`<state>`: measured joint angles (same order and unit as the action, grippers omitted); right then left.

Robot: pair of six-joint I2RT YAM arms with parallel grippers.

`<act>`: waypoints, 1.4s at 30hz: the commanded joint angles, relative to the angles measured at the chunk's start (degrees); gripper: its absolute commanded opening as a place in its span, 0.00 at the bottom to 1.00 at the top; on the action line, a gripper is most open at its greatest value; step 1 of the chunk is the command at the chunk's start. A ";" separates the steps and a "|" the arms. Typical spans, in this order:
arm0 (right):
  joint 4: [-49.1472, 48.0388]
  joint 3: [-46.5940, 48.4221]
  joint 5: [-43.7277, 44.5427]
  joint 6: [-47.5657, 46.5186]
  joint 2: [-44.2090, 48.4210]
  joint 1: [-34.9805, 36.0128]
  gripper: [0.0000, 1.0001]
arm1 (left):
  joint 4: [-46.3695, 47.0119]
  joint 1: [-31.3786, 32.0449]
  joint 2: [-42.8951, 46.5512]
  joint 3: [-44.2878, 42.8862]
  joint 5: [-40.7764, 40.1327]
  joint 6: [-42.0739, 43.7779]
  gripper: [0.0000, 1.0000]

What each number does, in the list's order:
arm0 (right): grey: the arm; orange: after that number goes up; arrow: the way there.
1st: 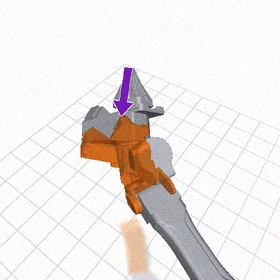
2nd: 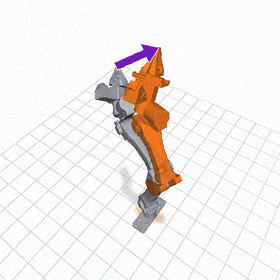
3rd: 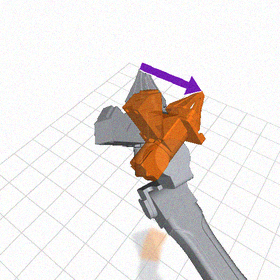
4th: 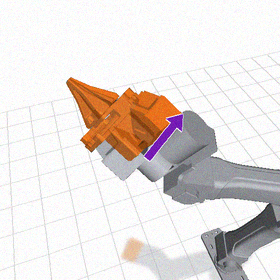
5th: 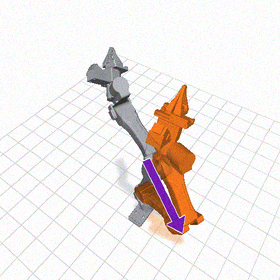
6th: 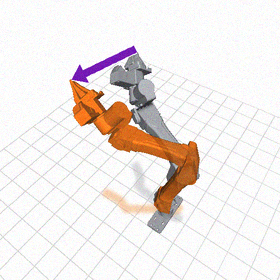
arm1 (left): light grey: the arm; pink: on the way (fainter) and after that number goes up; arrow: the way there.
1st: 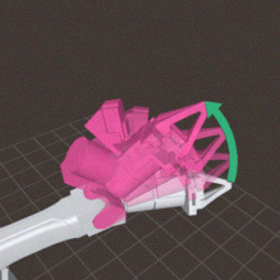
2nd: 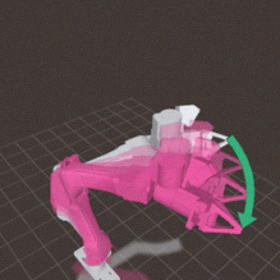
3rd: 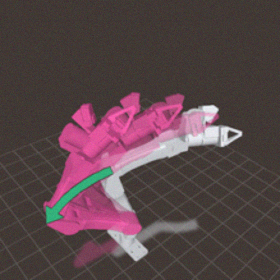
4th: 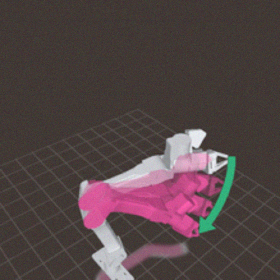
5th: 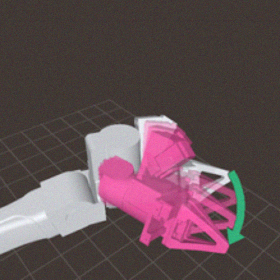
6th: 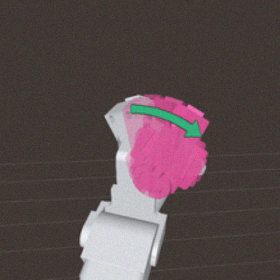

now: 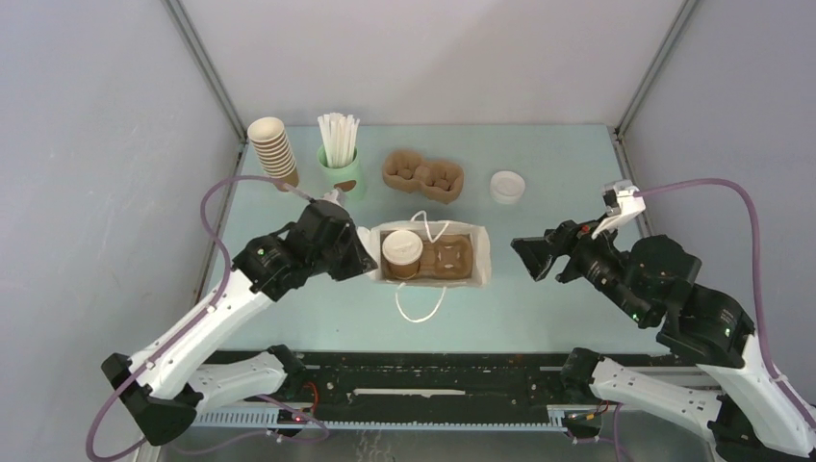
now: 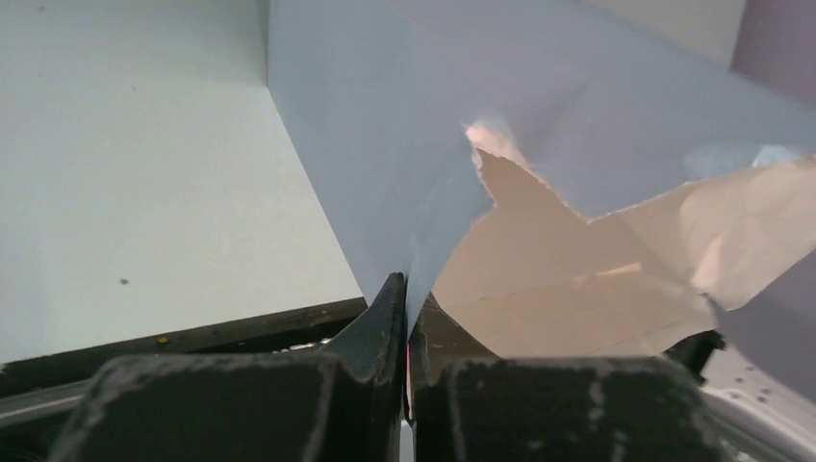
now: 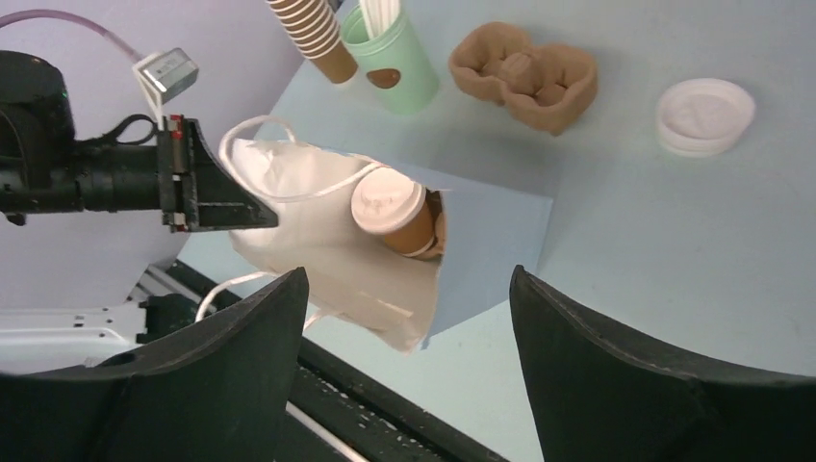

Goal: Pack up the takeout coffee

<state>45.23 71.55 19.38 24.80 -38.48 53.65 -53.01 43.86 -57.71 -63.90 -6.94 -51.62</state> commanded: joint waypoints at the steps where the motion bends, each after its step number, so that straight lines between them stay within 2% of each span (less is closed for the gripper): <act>1: 3.19 -0.21 3.24 -3.77 0.03 -0.47 0.85 | 2.32 -5.60 0.49 -1.02 11.15 -4.75 0.07; 8: 2.89 -3.33 3.83 -2.93 2.17 -0.56 0.86 | 5.50 -13.01 -0.25 -0.51 17.73 -9.31 0.13; 10: 2.84 -4.07 4.28 -3.00 3.02 -0.56 0.86 | 4.82 -13.41 -2.39 -2.68 18.36 -8.25 0.23; 15: 2.92 -5.55 4.86 -2.99 3.92 -0.56 0.86 | 2.64 -14.14 -6.69 -6.05 18.92 -4.92 0.37; 21: 2.46 -7.27 4.86 -3.13 4.35 -0.65 0.87 | 2.20 -15.56 -5.08 -6.81 16.42 -3.31 0.71; 27: 0.74 -8.07 3.21 -3.16 3.35 -0.74 0.88 | -0.84 -16.08 -3.84 -9.58 13.42 0.27 0.90; 30: 0.32 -8.40 2.82 -3.11 2.74 -0.74 0.88 | -2.78 -16.08 -1.94 -12.22 9.22 4.26 0.98; 37: 1.00 -8.37 2.95 -2.92 2.30 -0.83 0.88 | -3.65 -16.08 4.73 -18.69 -7.43 20.73 1.00; 42: 1.02 -8.37 2.98 -3.49 0.97 -1.15 0.88 | 9.59 -16.48 3.11 -19.03 -16.27 33.03 1.00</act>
<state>47.51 63.24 22.17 22.79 -36.16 53.17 -53.82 28.08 -52.21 -80.84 -12.51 -31.83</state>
